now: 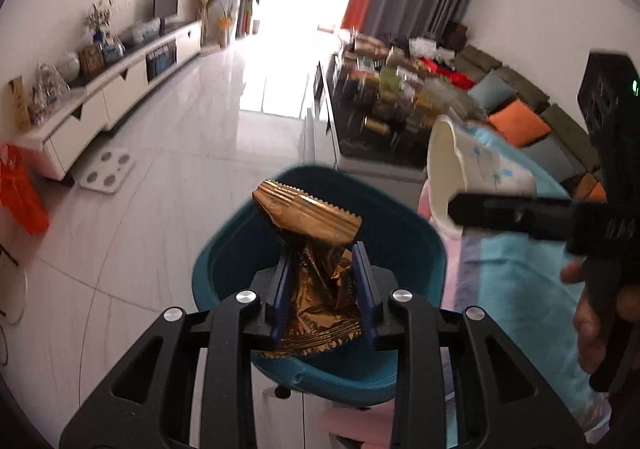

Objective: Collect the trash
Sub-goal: 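Carry the paper cup and gold wrapper to the teal bin and open both tools, then move both empty tools back over the table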

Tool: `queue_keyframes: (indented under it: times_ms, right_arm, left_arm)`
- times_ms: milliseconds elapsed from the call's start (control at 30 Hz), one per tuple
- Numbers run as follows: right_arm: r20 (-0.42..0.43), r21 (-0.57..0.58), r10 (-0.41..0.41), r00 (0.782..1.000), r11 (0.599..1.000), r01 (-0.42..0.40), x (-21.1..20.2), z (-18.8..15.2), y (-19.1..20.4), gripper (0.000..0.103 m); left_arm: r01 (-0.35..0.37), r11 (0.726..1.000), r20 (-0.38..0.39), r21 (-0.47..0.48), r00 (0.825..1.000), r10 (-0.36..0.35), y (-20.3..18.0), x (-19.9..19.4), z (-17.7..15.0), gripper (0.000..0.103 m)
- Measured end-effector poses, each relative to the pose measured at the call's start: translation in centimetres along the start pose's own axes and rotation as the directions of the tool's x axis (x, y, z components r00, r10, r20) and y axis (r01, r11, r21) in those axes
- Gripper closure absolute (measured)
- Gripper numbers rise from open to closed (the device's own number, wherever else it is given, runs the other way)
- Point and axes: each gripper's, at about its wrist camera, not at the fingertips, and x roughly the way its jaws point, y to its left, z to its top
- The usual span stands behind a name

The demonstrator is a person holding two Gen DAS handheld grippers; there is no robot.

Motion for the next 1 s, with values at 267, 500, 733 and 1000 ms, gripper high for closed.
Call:
queue_keyframes:
  times_ms: [267, 500, 733, 1000]
  right_arm:
    - [-0.098, 0.033, 0.020, 0.995, 0.999, -0.016, 3.6, 0.5, 0.9, 0.008]
    - [-0.105, 0.081, 0.027, 0.994, 0.997, -0.018, 3.9, 0.3, 0.8, 0.007]
    - [-0.049, 0.099, 0.031, 0.998, 0.995, -0.026, 1.5, 0.2, 0.1, 0.007]
    - [0.050, 0.061, -0.017, 0.999, 0.998, 0.014, -2.4, -0.1, -0.1, 0.007]
  left_arm:
    - [-0.003, 1.000, -0.039, 0.012, 0.999, 0.004, -0.2, 2.8, -0.9, 0.060]
    - [-0.013, 1.000, -0.035, 0.012, 0.999, 0.014, -0.8, 3.4, -1.4, 0.036]
    - [-0.002, 1.000, -0.025, 0.000, 1.000, 0.002, -1.0, 3.3, -1.6, 0.025]
    - [0.001, 1.000, 0.024, 0.028, 1.000, -0.002, -2.6, 1.7, -1.0, 0.011]
